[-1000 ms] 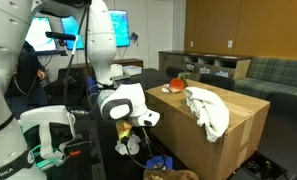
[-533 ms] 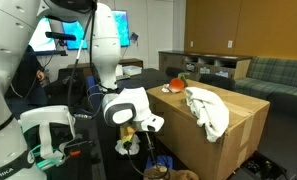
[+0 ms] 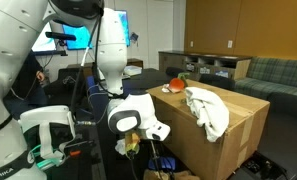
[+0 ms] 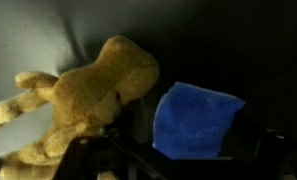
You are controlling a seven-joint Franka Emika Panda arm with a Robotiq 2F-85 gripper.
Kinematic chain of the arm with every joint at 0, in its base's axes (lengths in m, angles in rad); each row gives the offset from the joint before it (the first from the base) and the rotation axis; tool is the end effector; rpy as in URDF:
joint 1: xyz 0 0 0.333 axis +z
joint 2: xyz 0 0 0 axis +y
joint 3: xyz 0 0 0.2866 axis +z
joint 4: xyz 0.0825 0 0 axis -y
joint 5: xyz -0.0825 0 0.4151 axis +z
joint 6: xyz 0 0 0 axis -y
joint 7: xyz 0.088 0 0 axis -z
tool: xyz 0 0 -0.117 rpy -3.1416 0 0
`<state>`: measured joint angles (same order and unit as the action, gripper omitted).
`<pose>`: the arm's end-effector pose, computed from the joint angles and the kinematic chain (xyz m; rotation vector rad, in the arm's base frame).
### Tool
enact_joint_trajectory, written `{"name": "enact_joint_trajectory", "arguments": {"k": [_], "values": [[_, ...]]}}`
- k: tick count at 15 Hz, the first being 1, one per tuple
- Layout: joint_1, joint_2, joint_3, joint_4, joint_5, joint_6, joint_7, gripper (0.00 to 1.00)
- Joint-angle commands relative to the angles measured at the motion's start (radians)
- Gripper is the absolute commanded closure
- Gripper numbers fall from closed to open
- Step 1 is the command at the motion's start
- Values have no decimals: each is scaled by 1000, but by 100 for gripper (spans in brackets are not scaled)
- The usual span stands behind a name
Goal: Switch all the objects on the box and on the table
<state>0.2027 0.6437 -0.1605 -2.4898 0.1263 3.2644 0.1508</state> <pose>0.4298 -0.0133 -0.0008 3.0320 -0.2992 0.2343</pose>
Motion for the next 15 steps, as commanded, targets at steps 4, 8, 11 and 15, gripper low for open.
{"name": "enact_joint_trajectory", "arguments": {"k": [4, 8, 11, 15], "values": [[-152, 66, 100, 82, -1, 19, -7, 0], [-204, 83, 141, 102, -5, 16, -12, 26], [-222, 84, 153, 104, -9, 15, -17, 47], [-250, 58, 180, 86, -17, 5, -29, 65]]}}
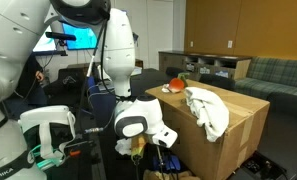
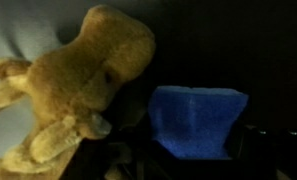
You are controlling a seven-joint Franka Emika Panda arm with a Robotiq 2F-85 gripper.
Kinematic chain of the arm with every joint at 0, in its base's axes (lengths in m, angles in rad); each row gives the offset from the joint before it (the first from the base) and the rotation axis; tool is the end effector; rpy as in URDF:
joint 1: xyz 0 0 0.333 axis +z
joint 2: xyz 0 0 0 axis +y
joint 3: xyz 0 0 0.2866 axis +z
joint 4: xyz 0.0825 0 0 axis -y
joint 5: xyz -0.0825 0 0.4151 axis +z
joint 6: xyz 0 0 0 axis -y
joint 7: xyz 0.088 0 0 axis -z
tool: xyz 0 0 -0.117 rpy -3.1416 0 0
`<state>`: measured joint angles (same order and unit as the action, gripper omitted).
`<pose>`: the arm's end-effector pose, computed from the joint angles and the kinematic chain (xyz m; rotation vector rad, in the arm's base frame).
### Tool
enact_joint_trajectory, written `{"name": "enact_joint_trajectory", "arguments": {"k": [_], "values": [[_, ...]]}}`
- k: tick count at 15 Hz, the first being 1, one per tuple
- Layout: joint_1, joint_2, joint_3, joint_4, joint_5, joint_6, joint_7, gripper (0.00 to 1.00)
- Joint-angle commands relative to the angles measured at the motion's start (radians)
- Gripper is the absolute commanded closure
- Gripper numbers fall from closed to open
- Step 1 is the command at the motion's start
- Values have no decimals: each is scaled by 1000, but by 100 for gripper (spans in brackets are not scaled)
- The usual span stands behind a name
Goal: Switch all the objects on the box and on the table
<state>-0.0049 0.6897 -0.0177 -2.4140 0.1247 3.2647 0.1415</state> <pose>0.4486 -0.0249 -0.0113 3.0932 -0.4424 0.2539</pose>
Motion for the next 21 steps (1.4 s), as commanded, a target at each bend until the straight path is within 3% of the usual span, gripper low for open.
{"name": "enact_joint_trajectory", "arguments": {"k": [1, 4, 6, 10, 17, 19, 21], "values": [[-38, -4, 36, -2, -18, -1, -25, 69], [-9, -48, 36, -41, -25, -16, -38, 91], [10, -92, 38, -77, -35, -35, -53, 94], [87, -202, 11, -159, -48, -87, -66, 87], [252, -545, -102, -297, -146, -320, -33, 89], [253, -634, -108, -298, -225, -421, 5, 89], [211, -752, -47, -300, -257, -566, 13, 89]]}}
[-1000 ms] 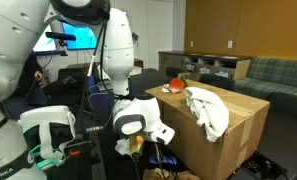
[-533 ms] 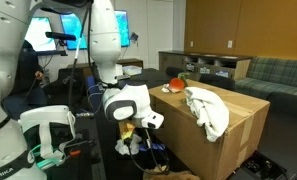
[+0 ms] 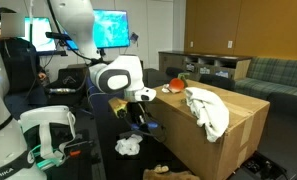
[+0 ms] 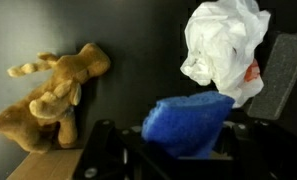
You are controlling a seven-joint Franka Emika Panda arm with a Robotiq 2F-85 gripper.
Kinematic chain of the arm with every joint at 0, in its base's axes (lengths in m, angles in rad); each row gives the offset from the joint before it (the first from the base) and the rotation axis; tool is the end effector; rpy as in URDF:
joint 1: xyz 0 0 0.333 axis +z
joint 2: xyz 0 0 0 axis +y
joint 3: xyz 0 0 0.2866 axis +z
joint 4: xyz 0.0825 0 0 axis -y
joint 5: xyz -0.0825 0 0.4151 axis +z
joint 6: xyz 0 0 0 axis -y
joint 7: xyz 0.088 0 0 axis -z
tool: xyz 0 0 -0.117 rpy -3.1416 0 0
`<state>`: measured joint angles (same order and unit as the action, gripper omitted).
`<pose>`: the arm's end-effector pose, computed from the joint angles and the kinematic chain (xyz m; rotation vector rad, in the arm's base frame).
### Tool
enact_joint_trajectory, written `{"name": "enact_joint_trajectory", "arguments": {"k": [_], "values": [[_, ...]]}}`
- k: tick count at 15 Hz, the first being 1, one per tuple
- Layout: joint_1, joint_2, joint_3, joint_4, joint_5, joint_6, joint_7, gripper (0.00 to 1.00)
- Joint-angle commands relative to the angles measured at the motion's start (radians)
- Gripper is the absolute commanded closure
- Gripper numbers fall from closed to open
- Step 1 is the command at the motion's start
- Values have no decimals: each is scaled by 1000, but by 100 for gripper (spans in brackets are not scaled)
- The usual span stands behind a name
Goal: Switch all the objects on the box and on the table
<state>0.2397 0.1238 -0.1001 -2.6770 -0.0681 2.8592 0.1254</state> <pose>0.4241 0.0610 0.1321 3.1124 0.1248 0.0973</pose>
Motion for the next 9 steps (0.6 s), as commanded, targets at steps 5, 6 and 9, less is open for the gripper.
{"name": "enact_joint_trajectory", "arguments": {"k": [5, 6, 9], "values": [[-85, -371, 141, 81, -42, -550, 7, 89], [-96, -391, 155, 121, -53, -606, 15, 89], [-120, -392, 199, 225, -85, -666, 43, 89]]}}
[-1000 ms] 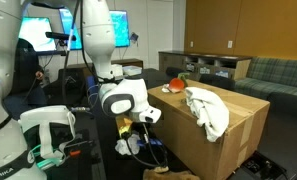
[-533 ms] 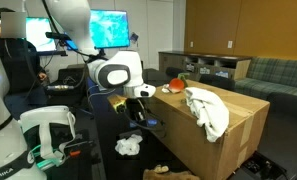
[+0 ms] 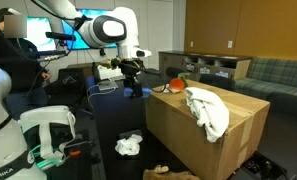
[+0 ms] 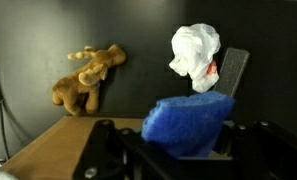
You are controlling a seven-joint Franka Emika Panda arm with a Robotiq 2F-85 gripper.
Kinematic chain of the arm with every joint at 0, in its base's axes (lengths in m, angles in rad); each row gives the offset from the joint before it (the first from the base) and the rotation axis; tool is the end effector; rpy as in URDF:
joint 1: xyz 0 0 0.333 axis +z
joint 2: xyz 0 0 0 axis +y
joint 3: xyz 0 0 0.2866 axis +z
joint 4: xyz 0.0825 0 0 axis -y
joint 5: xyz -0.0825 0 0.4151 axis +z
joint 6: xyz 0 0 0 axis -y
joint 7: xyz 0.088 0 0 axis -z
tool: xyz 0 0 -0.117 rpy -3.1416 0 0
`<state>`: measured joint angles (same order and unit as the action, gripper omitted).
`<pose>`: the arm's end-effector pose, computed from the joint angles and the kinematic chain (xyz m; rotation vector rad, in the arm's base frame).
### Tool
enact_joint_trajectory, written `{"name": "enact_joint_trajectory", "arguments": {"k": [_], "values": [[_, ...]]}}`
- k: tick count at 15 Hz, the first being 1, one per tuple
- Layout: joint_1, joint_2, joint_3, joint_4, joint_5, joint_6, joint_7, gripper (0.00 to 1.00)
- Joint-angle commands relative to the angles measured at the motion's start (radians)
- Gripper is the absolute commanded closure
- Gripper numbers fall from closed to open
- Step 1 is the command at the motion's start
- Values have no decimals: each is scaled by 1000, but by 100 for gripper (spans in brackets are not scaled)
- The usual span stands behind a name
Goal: Switch all the objects on the box and on the table
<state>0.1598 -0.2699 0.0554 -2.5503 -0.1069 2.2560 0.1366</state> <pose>0.4475 0.0926 0.3043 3.0340 0.2206 -0.0123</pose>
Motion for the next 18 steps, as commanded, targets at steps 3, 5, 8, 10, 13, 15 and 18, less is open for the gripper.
{"name": "enact_joint_trajectory", "arguments": {"k": [3, 5, 8, 10, 13, 15, 18], "values": [[-63, 69, 75, 211, -99, -45, 65, 89], [-75, 141, 88, 296, -143, -29, 95, 89], [-78, 279, 97, 436, -232, -13, 165, 89], [-63, 387, 87, 541, -286, -7, 212, 90], [-45, 552, 73, 702, -361, -1, 277, 90], [1, 657, 27, 812, -402, -5, 314, 90], [46, 794, -32, 965, -407, -23, 327, 90]]}}
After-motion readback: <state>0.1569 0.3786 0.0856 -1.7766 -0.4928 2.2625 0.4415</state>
